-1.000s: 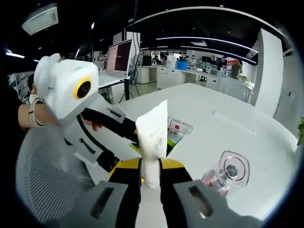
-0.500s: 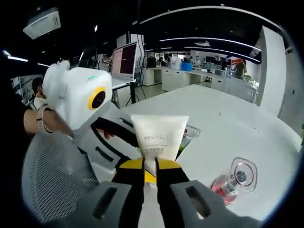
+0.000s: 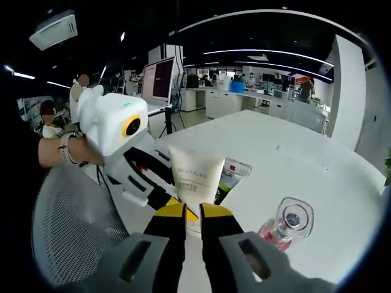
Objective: Arrange the skincare products in the storage area until every visible bottle or jar stands upright without overlapping.
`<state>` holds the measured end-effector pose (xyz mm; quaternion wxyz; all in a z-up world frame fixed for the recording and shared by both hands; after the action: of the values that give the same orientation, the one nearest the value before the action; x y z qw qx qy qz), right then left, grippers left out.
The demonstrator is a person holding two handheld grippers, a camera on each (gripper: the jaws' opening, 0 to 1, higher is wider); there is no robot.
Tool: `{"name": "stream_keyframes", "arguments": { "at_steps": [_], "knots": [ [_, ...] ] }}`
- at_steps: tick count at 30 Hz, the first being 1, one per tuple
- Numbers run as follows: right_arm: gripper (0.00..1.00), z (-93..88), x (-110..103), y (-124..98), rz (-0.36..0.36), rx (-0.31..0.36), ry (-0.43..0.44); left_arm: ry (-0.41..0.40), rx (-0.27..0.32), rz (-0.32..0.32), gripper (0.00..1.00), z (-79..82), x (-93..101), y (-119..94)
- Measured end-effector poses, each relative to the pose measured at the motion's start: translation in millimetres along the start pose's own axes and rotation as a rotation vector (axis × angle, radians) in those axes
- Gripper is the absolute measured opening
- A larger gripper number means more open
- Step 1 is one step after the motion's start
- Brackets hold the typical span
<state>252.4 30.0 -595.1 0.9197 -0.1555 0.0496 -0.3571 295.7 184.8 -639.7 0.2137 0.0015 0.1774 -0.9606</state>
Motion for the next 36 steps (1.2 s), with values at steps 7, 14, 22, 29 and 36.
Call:
{"name": "stream_keyframes", "arguments": {
  "at_steps": [7,14,22,29,36],
  "knots": [
    [0.09,-2.7,3.6,-20.0,-0.014,-0.008,0.030,0.001,-0.006,-0.009,0.19,-8.9,-3.9,-5.2],
    [0.13,-6.8,11.5,-38.0,-0.067,-0.036,0.032,-0.002,0.011,-0.043,0.16,-13.3,-6.5,-4.8],
    [0.15,-16.2,14.0,-48.6,-0.104,-0.065,0.062,-0.003,0.053,-0.078,0.15,-16.3,-11.9,-0.4],
    [0.18,-21.8,24.5,-60.0,-0.163,-0.086,0.077,0.035,0.075,-0.149,0.13,-14.9,-13.7,4.5],
    [0.26,-25.1,32.8,-66.8,-0.215,-0.089,0.092,0.043,0.096,-0.227,0.13,-13.0,-17.8,14.5]
  ]
}}
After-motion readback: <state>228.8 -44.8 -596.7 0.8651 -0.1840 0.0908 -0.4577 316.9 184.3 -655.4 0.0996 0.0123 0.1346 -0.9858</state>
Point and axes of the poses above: the point that each gripper's makers call its tool centre point, and the gripper's own axes: y roughly forward along the fingers, x roughly to its right, z roughly out of its top, the point moved 10 cm from there along -y, roughly backward along the fingers, and after that the axes turned 9 degrees about x, right-handed, at the moved point
